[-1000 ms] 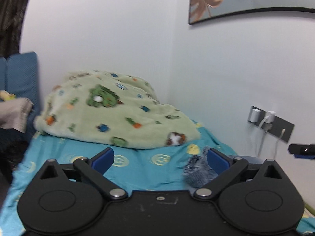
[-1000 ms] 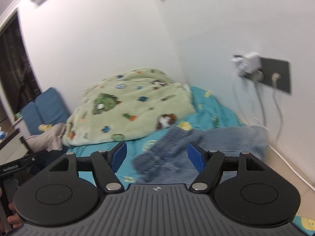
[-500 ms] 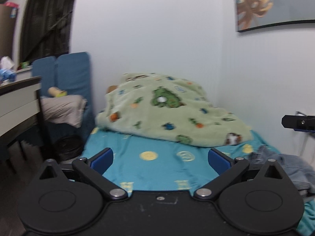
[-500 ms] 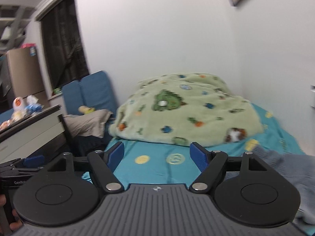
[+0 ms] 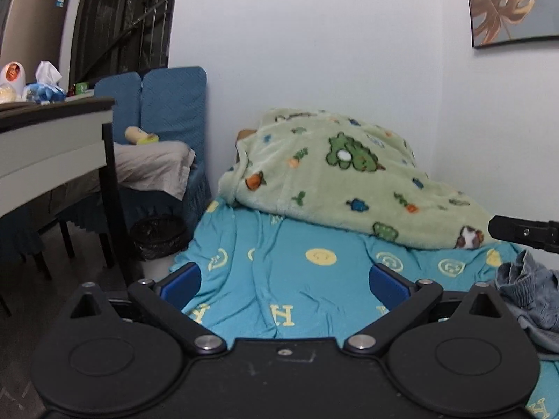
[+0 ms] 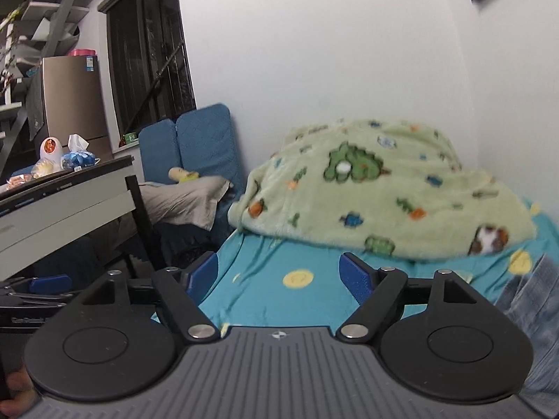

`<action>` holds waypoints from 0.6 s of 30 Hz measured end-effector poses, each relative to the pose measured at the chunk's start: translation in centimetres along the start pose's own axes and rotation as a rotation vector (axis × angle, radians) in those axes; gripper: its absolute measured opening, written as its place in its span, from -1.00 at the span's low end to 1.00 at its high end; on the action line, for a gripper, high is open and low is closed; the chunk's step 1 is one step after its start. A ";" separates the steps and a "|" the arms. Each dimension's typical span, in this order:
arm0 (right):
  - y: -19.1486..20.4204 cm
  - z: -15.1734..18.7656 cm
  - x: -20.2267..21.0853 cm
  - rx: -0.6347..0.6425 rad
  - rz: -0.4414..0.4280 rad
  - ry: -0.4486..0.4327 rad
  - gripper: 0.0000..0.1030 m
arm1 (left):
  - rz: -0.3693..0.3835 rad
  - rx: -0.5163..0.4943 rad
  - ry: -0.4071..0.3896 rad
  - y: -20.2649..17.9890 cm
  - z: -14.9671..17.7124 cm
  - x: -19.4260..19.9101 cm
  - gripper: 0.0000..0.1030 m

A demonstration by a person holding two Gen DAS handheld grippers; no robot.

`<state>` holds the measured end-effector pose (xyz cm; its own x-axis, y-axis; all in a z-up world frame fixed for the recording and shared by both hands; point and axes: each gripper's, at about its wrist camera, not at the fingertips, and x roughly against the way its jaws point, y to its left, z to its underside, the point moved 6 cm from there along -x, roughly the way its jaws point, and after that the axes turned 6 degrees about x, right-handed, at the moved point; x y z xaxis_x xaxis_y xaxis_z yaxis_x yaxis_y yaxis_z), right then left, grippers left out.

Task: Fold clothes

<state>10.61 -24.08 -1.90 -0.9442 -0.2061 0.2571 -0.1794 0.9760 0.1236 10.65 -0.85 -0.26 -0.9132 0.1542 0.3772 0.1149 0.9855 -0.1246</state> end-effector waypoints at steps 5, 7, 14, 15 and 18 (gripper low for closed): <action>-0.6 2.3 -0.7 0.047 0.040 0.034 0.55 | -0.037 -0.060 -0.022 -1.0 0.9 -0.6 0.99; -0.8 2.6 -0.6 0.063 0.087 0.058 0.57 | -0.041 -0.076 -0.042 -0.9 1.0 -0.3 0.99; -1.5 2.9 -0.1 0.026 0.072 0.059 0.67 | -0.013 -0.018 0.001 -0.3 1.6 -0.3 0.99; -1.6 2.9 -0.2 0.025 0.071 0.059 0.75 | -0.004 0.009 0.017 -0.1 1.7 -0.5 0.99; -1.6 3.1 -0.3 0.024 0.092 0.057 0.99 | 0.010 0.072 0.045 0.5 1.9 -0.9 0.99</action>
<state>10.31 -25.37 -5.17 -0.9397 -0.1189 0.3207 -0.1001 0.9922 0.0744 10.79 -0.68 -2.42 -0.8937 0.1685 0.4158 0.0940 0.9766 -0.1935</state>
